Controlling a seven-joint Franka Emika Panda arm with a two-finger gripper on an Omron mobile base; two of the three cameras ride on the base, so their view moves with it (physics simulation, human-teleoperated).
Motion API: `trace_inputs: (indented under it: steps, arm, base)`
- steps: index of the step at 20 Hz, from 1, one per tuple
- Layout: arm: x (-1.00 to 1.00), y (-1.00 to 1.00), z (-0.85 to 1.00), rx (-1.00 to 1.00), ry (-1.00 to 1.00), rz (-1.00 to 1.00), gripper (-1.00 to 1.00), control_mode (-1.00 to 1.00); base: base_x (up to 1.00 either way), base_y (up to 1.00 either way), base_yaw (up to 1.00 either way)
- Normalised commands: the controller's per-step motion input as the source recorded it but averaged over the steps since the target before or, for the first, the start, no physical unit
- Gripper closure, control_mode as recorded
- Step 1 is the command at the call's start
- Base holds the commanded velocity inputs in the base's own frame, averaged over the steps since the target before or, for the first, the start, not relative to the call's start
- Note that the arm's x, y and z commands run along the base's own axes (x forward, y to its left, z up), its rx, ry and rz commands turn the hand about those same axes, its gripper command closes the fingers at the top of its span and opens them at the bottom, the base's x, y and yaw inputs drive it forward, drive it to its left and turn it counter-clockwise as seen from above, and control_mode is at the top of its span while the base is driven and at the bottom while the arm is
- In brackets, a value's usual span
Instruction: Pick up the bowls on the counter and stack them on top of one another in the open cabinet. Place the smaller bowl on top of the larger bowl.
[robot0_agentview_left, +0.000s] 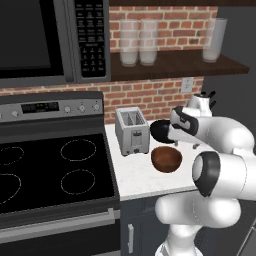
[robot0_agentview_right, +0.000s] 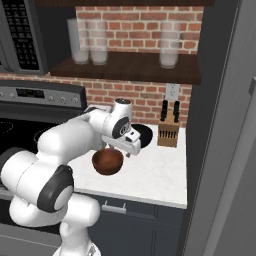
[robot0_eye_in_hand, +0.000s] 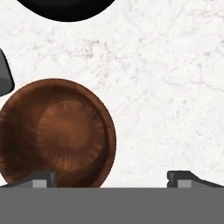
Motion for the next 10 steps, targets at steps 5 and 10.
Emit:
trace_inputs:
  steps: [5, 10]
  arm:
    - [0.02, -0.01, -0.45, 0.00, 0.00, 0.00, -1.00, -1.00]
    - [0.04, 0.09, -0.35, 0.00, 0.00, 0.00, -1.00, -1.00]
  base:
    - [0.00, 0.00, 0.00]
    - [0.00, 0.00, 0.00]
